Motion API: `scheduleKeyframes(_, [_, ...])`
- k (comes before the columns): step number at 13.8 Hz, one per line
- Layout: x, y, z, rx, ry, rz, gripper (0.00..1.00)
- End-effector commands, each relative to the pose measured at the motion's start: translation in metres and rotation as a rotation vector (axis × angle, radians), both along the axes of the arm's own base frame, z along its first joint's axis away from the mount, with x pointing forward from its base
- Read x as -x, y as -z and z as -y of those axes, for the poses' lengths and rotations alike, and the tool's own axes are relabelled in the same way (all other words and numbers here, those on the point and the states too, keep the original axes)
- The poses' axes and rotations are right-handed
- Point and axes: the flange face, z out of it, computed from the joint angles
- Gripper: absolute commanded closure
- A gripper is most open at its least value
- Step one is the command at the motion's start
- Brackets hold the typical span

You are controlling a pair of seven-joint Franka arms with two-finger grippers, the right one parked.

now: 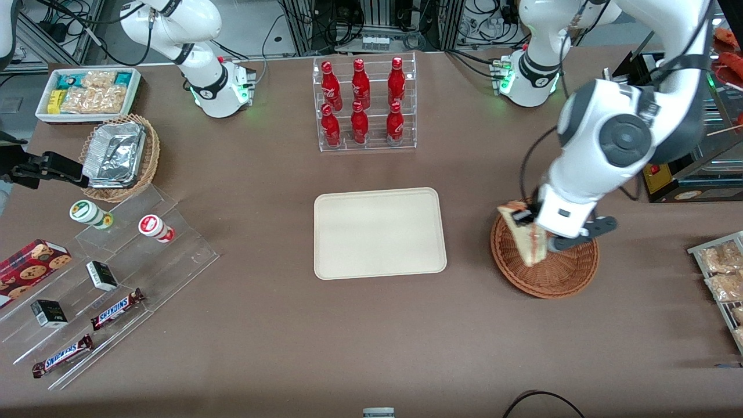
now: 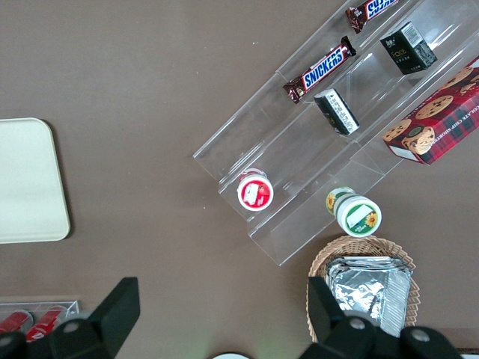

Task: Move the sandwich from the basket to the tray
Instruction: 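Carry the sandwich with the left gripper over the cream tray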

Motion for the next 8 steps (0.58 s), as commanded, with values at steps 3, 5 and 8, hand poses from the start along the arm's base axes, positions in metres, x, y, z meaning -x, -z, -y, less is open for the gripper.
scheduleKeyframes(3, [0.012, 0.029, 0.123, -0.059, -0.04, 0.007, 1.0])
scheduleKeyframes(5, [0.029, 0.053, 0.169, -0.088, -0.003, 0.005, 1.0])
scheduleKeyframes(8, [0.043, 0.093, 0.233, -0.095, 0.076, 0.005, 1.0])
